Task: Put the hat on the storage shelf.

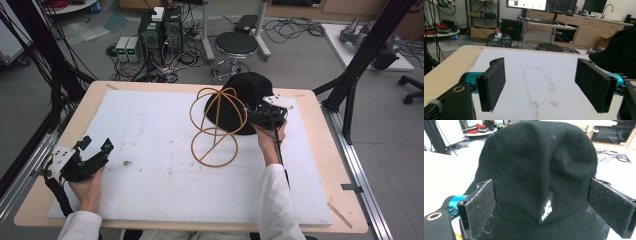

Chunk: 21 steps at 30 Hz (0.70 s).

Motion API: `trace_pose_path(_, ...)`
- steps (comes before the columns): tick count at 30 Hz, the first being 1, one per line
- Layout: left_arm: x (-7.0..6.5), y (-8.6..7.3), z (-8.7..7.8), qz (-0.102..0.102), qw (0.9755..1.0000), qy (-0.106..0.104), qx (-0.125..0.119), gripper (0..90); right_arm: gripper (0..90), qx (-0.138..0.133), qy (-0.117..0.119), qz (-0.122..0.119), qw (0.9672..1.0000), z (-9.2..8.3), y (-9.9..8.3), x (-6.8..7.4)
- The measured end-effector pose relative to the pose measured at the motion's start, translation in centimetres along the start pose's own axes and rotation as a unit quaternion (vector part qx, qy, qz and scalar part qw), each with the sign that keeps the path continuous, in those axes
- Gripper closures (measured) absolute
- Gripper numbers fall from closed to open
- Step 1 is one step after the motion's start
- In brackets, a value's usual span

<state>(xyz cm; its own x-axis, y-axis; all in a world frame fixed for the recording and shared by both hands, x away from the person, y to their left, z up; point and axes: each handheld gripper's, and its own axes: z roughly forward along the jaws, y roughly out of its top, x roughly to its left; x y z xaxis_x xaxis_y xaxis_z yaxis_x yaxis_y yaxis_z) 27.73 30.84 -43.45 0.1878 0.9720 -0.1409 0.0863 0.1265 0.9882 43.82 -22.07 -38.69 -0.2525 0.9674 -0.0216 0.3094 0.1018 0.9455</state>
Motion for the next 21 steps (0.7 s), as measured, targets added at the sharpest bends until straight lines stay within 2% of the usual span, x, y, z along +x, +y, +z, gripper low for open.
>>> trace_pose_path(4,0.1,0.0,-0.1,0.0,1.0,0.0,0.001,24.8,7.9,0.006,0.005,-0.006,1.0,1.2,1.3,0.2)
trace_pose_path(7,0.2,0.0,-0.2,-0.001,1.0,0.002,0.0,24.8,7.9,-0.008,-0.002,-0.003,1.0,1.7,1.5,0.3)
trace_pose_path(9,0.3,0.0,-0.2,-0.001,1.0,0.003,-0.001,24.8,7.9,0.008,-0.008,0.008,0.9999,2.3,1.4,0.1)
trace_pose_path(13,0.3,0.0,-0.2,-0.002,1.0,0.005,-0.001,24.8,8.0,0.009,-0.006,0.008,0.9999,3.3,1.8,0.2)
trace_pose_path(15,0.3,0.0,-0.2,-0.002,1.0,0.004,-0.001,24.8,8.0,-0.005,-0.009,0.001,0.9999,3.6,1.8,0.5)
trace_pose_path(21,0.3,0.0,-0.2,-0.002,1.0,0.003,0.0,24.8,8.0,0.021,-0.013,0.023,0.9994,4.6,0.8,-0.1)
